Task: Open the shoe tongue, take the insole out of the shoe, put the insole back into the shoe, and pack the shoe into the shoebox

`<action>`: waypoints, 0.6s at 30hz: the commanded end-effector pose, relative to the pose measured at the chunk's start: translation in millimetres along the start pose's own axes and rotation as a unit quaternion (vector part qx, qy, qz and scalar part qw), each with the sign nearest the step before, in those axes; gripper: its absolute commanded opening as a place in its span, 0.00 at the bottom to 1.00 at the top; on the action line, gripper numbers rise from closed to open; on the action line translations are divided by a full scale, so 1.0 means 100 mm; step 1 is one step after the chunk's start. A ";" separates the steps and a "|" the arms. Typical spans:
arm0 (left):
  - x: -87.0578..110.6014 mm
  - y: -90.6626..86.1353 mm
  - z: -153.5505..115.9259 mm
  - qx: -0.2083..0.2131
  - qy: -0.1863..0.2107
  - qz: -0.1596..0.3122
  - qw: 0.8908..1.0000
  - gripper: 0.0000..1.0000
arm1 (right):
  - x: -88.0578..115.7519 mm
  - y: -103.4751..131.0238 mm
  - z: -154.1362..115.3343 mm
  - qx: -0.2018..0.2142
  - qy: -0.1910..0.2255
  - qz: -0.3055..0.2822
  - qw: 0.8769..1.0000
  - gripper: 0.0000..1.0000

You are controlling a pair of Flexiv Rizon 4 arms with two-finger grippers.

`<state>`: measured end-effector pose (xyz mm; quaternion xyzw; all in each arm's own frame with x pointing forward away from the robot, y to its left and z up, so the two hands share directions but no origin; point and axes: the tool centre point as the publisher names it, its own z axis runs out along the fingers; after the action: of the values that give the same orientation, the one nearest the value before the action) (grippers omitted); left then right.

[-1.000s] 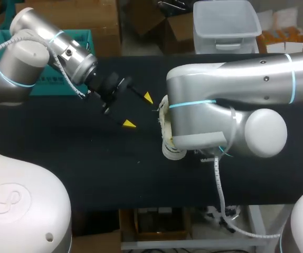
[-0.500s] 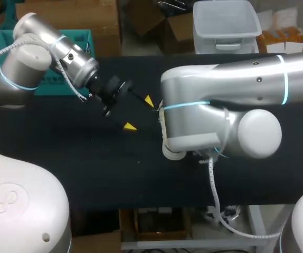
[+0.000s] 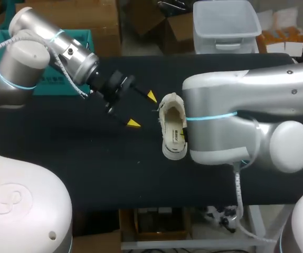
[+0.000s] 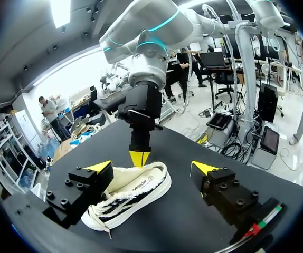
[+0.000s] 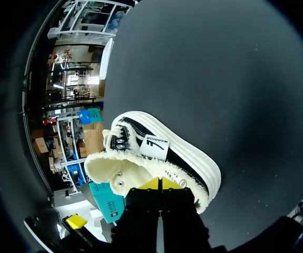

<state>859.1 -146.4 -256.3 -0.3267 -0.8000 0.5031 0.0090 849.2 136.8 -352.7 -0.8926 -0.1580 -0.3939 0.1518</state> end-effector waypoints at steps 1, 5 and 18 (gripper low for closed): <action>0.08 -0.06 0.02 -0.013 -0.013 -0.006 1.000 1.00 | 0.02 0.23 -0.06 0.084 0.008 -0.006 0.996 0.13; 0.10 -0.07 0.03 -0.018 -0.020 -0.019 0.999 1.00 | 0.09 0.31 -0.08 0.106 0.011 -0.015 0.994 0.31; 0.20 -0.06 0.00 -0.055 -0.038 -0.077 0.995 1.00 | 0.34 0.53 -0.09 0.229 0.022 -0.033 0.973 1.00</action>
<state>849.0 -139.7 -260.6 -0.2515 -0.8433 0.4749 0.0069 882.6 99.6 -336.2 -0.8637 -0.1967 -0.4215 0.1942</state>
